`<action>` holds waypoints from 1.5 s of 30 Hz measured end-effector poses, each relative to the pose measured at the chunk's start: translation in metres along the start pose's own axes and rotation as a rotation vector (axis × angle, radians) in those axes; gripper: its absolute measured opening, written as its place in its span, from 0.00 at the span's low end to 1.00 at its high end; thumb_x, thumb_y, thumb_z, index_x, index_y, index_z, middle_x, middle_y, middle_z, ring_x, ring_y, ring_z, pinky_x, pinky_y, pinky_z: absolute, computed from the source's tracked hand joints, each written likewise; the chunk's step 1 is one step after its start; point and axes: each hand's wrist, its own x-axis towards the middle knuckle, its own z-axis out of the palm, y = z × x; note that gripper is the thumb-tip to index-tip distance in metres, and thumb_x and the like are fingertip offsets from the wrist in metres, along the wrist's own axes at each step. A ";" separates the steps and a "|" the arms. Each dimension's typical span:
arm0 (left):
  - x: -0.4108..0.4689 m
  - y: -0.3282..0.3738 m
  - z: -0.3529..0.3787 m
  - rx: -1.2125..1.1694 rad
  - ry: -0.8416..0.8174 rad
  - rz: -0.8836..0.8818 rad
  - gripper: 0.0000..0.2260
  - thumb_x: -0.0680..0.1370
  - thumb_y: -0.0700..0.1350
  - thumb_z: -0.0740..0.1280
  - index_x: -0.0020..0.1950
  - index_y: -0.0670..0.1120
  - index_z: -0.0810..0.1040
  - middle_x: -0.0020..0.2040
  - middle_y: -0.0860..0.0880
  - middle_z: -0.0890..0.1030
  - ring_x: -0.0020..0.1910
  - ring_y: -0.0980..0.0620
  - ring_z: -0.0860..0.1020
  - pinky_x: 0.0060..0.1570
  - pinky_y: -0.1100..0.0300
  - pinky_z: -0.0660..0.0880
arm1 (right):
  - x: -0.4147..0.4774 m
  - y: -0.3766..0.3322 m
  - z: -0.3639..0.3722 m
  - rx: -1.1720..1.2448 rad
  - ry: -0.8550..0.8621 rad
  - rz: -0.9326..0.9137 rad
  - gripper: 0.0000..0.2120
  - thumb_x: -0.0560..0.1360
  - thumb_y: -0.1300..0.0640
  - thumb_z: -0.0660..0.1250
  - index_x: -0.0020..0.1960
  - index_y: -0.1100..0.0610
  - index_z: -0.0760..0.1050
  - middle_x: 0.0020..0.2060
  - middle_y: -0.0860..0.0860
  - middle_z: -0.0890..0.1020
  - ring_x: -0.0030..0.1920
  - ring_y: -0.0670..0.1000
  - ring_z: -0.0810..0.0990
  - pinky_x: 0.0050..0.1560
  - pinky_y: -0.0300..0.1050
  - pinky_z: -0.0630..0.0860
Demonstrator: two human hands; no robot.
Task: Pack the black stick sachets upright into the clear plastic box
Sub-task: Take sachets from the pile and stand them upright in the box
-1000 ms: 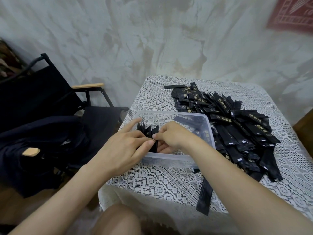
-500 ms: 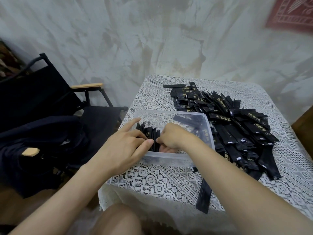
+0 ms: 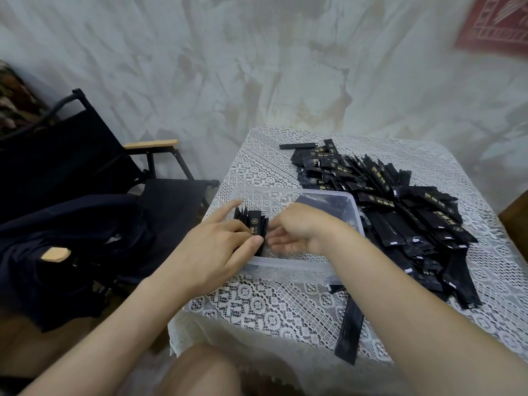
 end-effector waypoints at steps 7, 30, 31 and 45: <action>-0.001 -0.002 0.005 -0.052 0.033 -0.055 0.28 0.84 0.62 0.46 0.52 0.52 0.85 0.65 0.54 0.77 0.80 0.55 0.54 0.73 0.53 0.64 | -0.006 0.002 0.004 -0.076 -0.052 -0.039 0.06 0.83 0.60 0.62 0.52 0.55 0.77 0.44 0.54 0.85 0.43 0.53 0.84 0.45 0.47 0.83; 0.003 0.009 -0.012 0.116 -0.077 -0.033 0.33 0.84 0.62 0.40 0.59 0.53 0.84 0.56 0.54 0.84 0.65 0.59 0.74 0.79 0.56 0.43 | 0.000 0.000 0.020 -0.471 0.115 -0.163 0.09 0.78 0.59 0.69 0.40 0.57 0.72 0.38 0.60 0.86 0.41 0.62 0.88 0.45 0.57 0.85; 0.002 0.008 -0.011 0.108 -0.075 -0.037 0.33 0.84 0.62 0.40 0.60 0.53 0.84 0.56 0.54 0.83 0.65 0.59 0.74 0.79 0.55 0.44 | -0.001 -0.001 0.019 -0.484 0.121 -0.164 0.10 0.77 0.59 0.69 0.40 0.57 0.71 0.35 0.59 0.86 0.39 0.62 0.87 0.43 0.57 0.85; 0.001 0.011 -0.011 0.041 -0.044 -0.085 0.33 0.83 0.63 0.41 0.53 0.55 0.86 0.65 0.54 0.79 0.78 0.49 0.57 0.78 0.59 0.44 | -0.006 0.004 0.010 -0.279 0.031 -0.178 0.08 0.84 0.61 0.61 0.47 0.57 0.76 0.32 0.53 0.81 0.31 0.50 0.82 0.38 0.45 0.82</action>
